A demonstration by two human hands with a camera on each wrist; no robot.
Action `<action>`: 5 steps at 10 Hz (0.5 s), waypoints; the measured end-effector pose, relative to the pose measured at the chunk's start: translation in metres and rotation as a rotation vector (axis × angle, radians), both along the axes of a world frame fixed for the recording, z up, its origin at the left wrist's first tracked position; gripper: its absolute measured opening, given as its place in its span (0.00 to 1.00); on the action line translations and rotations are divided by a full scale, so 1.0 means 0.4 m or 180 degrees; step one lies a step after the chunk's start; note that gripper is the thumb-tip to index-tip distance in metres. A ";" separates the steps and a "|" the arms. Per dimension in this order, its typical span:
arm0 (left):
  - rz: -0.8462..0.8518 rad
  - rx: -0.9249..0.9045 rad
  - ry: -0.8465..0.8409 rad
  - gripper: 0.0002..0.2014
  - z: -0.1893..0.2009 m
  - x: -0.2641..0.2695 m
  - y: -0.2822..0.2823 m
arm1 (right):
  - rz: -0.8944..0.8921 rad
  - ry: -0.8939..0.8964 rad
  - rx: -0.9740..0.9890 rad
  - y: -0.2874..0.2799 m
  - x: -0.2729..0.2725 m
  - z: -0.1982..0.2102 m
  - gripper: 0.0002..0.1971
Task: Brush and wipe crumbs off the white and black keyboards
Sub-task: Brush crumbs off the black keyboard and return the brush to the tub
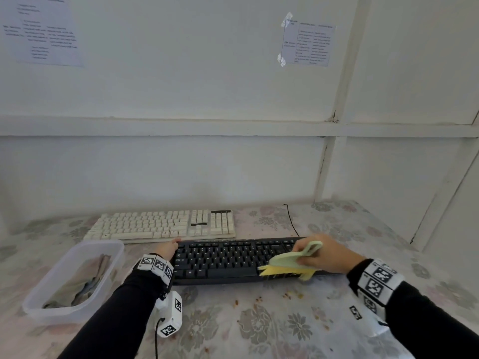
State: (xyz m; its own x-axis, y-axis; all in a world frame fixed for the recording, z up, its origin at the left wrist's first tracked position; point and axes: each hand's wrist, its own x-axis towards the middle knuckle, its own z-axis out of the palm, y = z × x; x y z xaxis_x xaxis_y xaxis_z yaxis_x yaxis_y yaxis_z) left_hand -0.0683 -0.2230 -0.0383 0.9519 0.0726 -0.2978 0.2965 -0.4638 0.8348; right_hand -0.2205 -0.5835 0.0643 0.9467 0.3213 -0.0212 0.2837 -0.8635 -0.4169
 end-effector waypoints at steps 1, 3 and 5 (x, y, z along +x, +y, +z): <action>-0.0055 0.0112 0.0027 0.20 0.001 -0.003 -0.002 | -0.0248 0.0015 -0.0042 -0.074 -0.017 0.006 0.17; -0.0198 0.0166 -0.0058 0.20 0.010 -0.001 0.010 | -0.0722 0.0057 -0.0319 -0.204 -0.028 0.001 0.20; -0.0265 0.0244 -0.0124 0.20 0.019 -0.016 0.005 | -0.1020 0.0125 -0.0534 -0.248 -0.026 0.010 0.18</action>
